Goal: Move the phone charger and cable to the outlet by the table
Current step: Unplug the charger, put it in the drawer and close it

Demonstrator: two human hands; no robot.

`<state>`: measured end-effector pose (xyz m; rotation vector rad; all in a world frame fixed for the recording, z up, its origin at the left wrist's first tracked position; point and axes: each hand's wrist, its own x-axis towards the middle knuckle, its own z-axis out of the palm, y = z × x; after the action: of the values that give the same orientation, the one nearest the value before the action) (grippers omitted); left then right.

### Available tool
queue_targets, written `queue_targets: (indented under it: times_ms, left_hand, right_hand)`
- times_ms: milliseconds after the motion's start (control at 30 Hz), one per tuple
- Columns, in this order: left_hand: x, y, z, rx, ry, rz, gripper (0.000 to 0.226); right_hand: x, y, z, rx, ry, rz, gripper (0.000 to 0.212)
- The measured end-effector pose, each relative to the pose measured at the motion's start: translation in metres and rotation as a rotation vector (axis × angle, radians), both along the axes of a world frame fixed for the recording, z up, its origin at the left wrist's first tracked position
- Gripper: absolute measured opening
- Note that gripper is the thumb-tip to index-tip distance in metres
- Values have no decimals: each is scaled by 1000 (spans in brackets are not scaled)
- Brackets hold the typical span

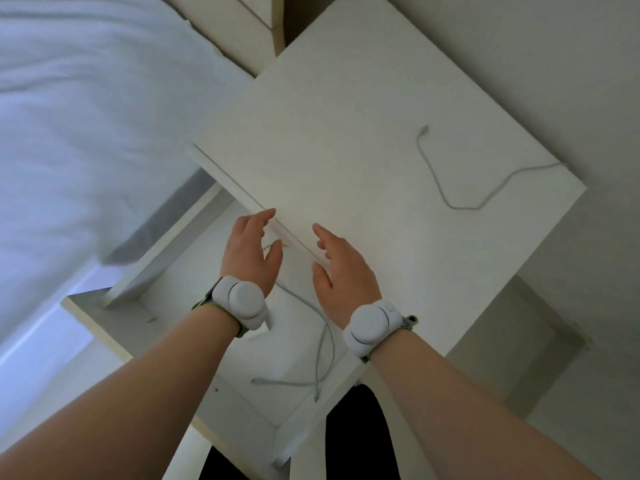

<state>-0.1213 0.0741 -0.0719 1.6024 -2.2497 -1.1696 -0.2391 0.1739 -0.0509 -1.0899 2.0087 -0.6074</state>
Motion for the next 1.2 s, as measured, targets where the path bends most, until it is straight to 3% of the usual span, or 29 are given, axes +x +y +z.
queue_targets:
  times_ms: [200,433,600,733,900,1000,1200]
  left_hand:
    - [76,4,-35,78,-129,79,50]
    - [131,31,-104,376,-377,-90,63]
    - [124,56,-140,458,-398,-241,67]
    - [117,70,-153,444,-427,-326,68]
    - [118,73,-166,398,-460,-337,60]
    - [116,73,-171,383,-447,-335,57]
    - [111,67,-160,392,-288,-132,60]
  right_hand:
    - [54,1,-40,40,-40,118,50]
    - [85,23,-119,485,60,193,59]
    - [81,40,-145,555,241,60,47]
    - [75,55,-161,649,226,-60,41]
    - [77,60,-182,671,168,-105,45]
    - [78,59,-193,635,202,-93,32]
    - [76,64,-191,555,143,-97,35]
